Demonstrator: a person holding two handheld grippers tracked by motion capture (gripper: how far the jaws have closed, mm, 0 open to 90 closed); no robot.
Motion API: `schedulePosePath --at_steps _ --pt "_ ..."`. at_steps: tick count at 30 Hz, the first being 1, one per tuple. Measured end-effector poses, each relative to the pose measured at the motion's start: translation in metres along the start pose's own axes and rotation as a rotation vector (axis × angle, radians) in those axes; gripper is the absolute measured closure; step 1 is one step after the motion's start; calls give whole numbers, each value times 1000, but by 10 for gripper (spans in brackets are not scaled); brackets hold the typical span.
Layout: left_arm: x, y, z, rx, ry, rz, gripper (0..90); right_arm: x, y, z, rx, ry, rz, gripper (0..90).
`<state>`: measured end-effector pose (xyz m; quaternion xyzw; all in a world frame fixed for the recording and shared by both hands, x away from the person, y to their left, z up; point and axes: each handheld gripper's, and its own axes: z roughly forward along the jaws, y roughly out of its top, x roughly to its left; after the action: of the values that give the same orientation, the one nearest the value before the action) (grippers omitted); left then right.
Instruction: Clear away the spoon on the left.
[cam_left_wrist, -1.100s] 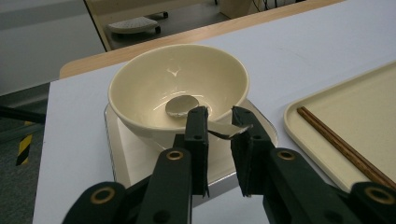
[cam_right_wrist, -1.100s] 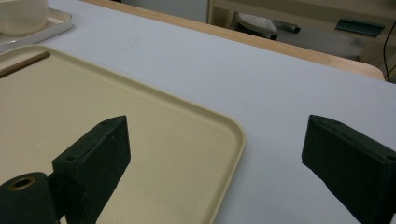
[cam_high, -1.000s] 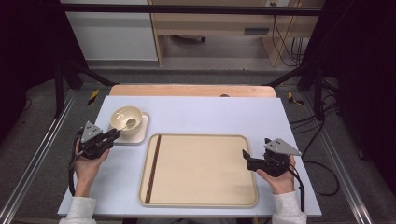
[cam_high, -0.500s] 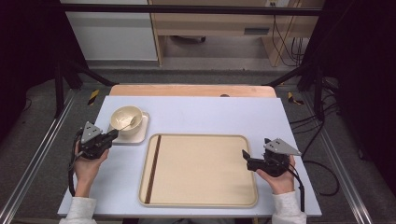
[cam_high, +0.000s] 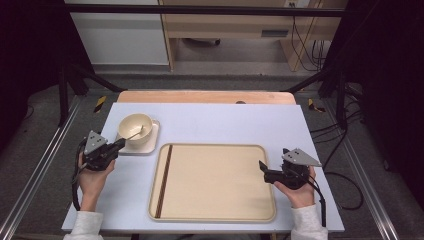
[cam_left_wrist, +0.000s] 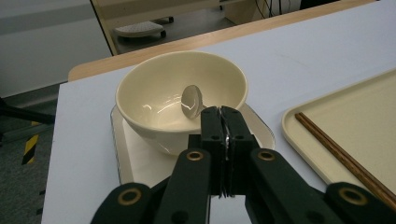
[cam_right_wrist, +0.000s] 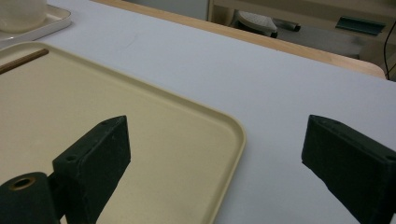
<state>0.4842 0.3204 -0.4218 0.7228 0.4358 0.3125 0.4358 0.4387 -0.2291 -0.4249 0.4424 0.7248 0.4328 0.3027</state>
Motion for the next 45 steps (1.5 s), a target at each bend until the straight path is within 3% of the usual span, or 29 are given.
schedulePosePath --at_steps 11,19,34,38,45 --pt "-1 5 -12 -65 10 -11 890 0 -1 1 6 1 -7 81" --pt "-10 18 -29 -140 0 -1 890 -1 0 -2 -6 -2 5 79" --pt "-49 44 -58 -243 -52 96 890 -2 1 -3 -10 -5 -3 78" --pt "-62 45 -55 -240 -67 146 890 -1 1 -3 -11 -5 -1 78" --pt "-82 44 -47 -205 -110 195 890 -2 1 -5 -15 -6 -1 78"
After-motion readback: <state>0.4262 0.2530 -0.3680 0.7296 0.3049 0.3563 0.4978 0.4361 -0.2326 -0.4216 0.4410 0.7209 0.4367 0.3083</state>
